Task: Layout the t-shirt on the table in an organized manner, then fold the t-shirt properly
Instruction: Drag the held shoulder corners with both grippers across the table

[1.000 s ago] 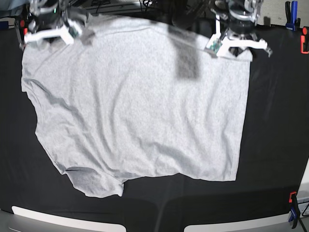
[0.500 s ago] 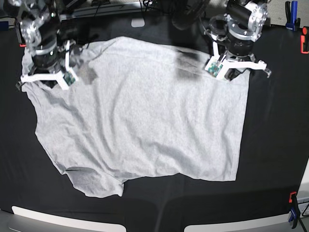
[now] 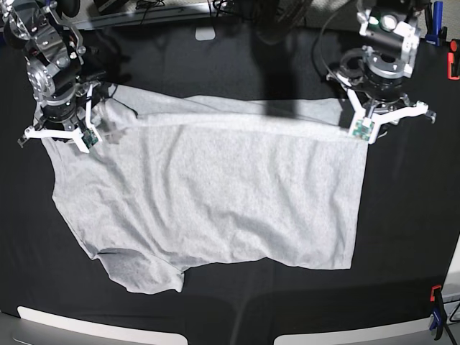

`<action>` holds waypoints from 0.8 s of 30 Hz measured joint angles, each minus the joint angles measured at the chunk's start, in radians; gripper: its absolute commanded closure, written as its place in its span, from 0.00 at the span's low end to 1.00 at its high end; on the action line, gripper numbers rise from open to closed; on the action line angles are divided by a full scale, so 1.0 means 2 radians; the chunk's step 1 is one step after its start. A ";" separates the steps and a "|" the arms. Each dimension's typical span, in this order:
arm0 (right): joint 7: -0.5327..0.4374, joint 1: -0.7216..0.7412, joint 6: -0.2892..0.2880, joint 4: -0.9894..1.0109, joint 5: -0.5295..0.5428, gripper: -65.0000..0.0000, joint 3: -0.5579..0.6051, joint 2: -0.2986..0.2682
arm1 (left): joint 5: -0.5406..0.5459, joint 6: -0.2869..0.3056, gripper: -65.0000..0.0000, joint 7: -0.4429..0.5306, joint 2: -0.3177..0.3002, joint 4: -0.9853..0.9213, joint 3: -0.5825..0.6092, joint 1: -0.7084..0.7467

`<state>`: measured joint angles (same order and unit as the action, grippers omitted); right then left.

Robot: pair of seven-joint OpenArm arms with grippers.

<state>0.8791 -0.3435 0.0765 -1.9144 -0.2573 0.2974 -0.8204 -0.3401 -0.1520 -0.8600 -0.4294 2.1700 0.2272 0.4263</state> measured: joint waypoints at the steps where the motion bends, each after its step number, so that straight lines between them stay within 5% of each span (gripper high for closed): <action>1: 0.000 0.000 0.003 0.000 -0.004 1.00 0.000 0.000 | 0.003 0.000 1.00 0.001 0.000 0.000 0.000 0.000; 13: -0.030 0.035 0.005 0.000 -0.012 1.00 0.000 0.000 | 0.039 0.003 1.00 0.094 0.000 -0.031 0.000 -0.003; 17: -0.031 0.056 0.006 0.000 0.003 1.00 0.000 0.000 | 0.059 0.059 1.00 0.102 0.000 -0.099 0.000 -0.025; 24: -0.051 0.086 -0.027 0.000 0.052 1.00 0.000 0.000 | 0.058 0.063 1.00 0.104 0.001 -0.136 0.000 -0.061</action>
<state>0.7776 -0.1707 0.0223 -1.9137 -0.1535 0.2981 -0.8200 -0.2241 -0.0254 -0.6518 -0.4267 1.8984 0.2279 0.3046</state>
